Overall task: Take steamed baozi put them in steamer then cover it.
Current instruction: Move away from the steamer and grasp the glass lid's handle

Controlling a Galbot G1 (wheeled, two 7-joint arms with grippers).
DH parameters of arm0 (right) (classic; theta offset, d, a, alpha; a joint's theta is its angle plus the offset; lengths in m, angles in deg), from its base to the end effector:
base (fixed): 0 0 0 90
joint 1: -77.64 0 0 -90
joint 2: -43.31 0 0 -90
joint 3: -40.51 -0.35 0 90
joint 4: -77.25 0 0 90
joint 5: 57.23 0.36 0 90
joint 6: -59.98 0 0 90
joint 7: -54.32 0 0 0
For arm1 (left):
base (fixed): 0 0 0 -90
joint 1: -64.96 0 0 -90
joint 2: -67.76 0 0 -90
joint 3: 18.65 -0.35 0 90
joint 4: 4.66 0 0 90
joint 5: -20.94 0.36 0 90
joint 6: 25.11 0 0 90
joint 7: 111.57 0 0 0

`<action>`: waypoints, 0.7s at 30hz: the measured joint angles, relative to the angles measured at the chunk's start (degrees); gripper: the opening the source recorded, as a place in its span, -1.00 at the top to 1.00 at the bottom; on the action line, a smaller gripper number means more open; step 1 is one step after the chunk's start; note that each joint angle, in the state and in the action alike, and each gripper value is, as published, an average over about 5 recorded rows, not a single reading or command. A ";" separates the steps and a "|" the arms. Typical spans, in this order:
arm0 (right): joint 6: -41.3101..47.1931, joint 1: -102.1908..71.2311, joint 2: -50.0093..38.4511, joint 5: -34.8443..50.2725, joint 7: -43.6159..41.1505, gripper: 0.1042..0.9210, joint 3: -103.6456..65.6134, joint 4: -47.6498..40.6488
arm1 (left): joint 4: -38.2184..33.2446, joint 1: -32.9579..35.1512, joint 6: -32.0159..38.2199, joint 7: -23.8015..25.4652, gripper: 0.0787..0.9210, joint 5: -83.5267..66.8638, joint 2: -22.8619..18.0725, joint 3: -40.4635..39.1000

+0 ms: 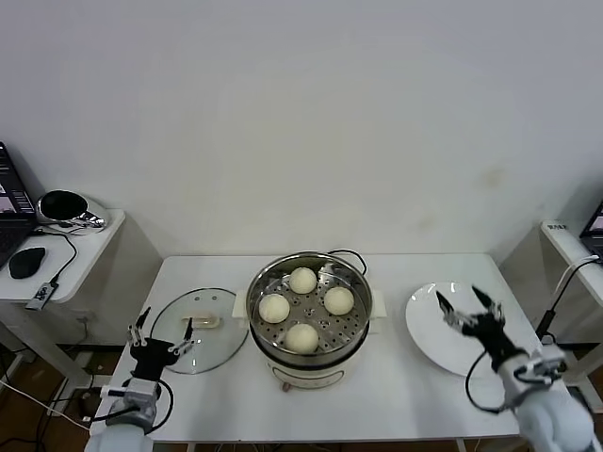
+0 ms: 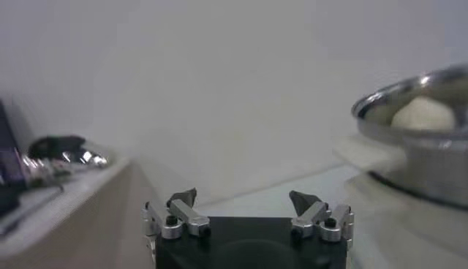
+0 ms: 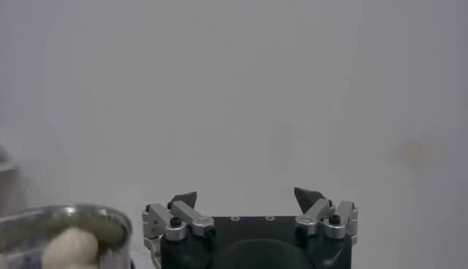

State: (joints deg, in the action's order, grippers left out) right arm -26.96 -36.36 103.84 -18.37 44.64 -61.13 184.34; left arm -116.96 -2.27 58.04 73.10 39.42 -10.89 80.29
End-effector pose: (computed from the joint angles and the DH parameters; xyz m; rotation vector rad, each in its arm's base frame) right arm 0.2353 -0.1806 -0.3001 0.2199 -3.0256 -0.2098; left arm 0.2264 0.0927 -0.3109 0.0346 -2.8857 -0.8223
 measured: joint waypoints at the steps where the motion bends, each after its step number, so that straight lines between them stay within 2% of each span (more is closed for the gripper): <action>1: -0.29 -0.77 0.82 -0.12 0.28 -0.76 -0.34 0.13 | 0.49 -0.25 0.47 -0.24 -0.77 2.03 0.47 -0.22; 13: -1.01 -5.18 6.55 -1.30 2.52 -0.76 -2.57 1.67 | 8.08 -2.58 4.66 -6.77 -0.77 29.64 9.56 -6.80; 21: -1.19 -5.97 9.14 -2.51 3.03 -0.76 -2.68 1.45 | 13.86 -5.78 4.41 -8.48 -0.77 39.37 12.23 -9.91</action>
State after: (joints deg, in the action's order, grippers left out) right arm -28.15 -42.33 112.98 -20.87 47.67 -63.81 185.78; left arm -103.10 -8.05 62.46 64.62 78.79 1.34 70.38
